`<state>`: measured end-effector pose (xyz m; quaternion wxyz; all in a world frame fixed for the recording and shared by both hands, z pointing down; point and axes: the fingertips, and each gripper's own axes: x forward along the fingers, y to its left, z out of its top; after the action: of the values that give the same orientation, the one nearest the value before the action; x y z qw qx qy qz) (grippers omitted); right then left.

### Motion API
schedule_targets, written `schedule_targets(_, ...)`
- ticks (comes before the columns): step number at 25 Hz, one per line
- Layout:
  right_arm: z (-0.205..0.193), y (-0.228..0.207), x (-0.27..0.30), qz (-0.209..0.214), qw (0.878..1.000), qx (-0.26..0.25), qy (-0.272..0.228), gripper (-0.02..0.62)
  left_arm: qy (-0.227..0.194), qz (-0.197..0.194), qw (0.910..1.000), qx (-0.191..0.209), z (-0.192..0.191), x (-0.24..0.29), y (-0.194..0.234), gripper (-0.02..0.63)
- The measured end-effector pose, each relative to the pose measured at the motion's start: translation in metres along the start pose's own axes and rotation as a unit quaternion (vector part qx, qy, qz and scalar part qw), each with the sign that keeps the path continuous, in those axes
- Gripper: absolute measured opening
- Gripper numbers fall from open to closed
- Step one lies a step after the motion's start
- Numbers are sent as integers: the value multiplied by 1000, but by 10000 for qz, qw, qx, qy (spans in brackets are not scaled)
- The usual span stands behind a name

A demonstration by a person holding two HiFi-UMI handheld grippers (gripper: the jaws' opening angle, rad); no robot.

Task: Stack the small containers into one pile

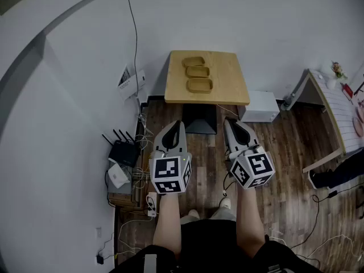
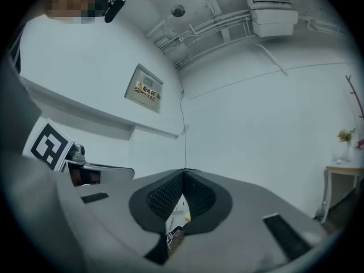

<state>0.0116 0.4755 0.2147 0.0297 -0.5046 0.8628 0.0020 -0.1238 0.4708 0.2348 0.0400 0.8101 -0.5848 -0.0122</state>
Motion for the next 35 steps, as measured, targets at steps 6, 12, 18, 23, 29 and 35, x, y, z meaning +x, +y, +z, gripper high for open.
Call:
schedule_targets(6,-1,6,-2,22,10000,-89,34,2,-4,-81,10000,-18,-1,-2,-4,3)
schedule_targets(12,-4,12,-2,-221,9964,-792,192,3,-31,-56,10000,-64,0,-7,-1,3)
schedule_targets(18,6,18,4,-88,9969,-776,86,3,-176,48,9998,-104,11,-11,10,3)
schedule_targets(23,27,16,13,-23,9963,-856,-88,3,-325,228,9991,-177,30,-3,29,3)
schedule_targets(29,47,-6,26,-66,9956,-880,-326,3,-481,126,9987,-64,49,20,24,3)
schedule_targets(35,59,-29,51,-31,9942,-942,-528,3,-650,124,9978,42,64,52,27,3)
